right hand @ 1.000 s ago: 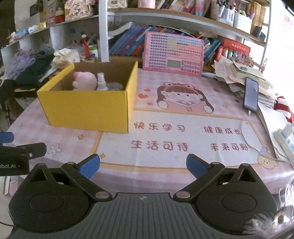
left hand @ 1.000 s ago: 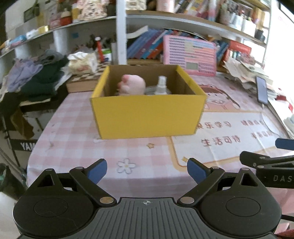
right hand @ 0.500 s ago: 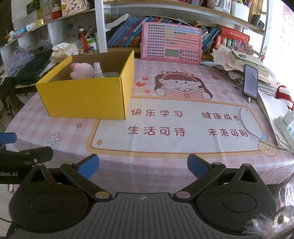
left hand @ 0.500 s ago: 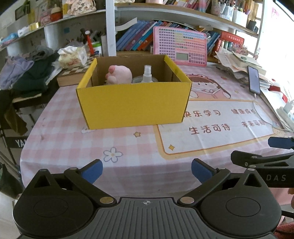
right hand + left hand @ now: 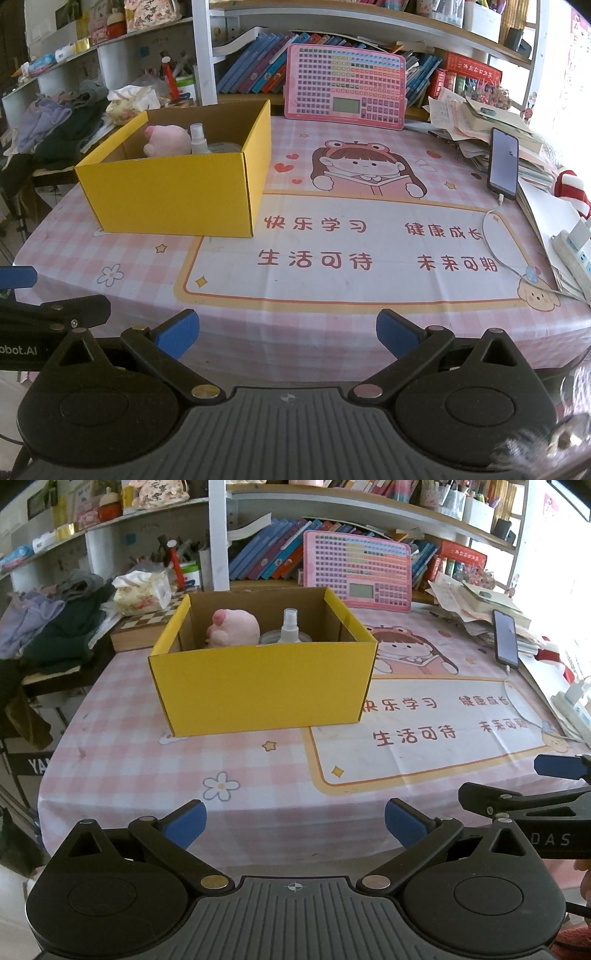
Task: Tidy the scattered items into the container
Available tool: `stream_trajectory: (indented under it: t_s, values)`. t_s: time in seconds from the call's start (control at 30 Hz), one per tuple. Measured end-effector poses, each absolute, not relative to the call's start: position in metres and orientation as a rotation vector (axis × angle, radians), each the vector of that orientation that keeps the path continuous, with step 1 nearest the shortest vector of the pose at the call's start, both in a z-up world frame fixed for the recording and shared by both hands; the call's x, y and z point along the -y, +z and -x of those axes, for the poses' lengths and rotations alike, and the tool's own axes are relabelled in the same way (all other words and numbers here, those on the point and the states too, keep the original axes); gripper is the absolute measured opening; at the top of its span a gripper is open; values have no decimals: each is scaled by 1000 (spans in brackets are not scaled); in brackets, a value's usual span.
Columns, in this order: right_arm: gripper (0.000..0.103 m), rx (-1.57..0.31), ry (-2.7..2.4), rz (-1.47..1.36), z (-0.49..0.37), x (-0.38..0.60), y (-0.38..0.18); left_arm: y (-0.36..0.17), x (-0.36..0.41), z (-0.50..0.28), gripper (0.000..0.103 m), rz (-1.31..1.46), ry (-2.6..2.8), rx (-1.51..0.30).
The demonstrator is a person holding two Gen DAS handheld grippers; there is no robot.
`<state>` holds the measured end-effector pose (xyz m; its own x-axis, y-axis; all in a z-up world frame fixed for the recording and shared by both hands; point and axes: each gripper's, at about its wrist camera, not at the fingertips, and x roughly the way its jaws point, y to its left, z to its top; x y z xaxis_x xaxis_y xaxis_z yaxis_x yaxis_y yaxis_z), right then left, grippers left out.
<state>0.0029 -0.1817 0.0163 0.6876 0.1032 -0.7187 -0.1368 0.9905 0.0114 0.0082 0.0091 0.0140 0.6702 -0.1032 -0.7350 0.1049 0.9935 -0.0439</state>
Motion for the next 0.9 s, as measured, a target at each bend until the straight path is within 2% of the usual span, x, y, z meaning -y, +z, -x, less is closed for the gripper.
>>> stream_trajectory:
  t_s: [0.9]
  values:
    - [103, -827, 130, 53, -5, 178, 15, 10, -13, -13, 103, 22, -124, -861]
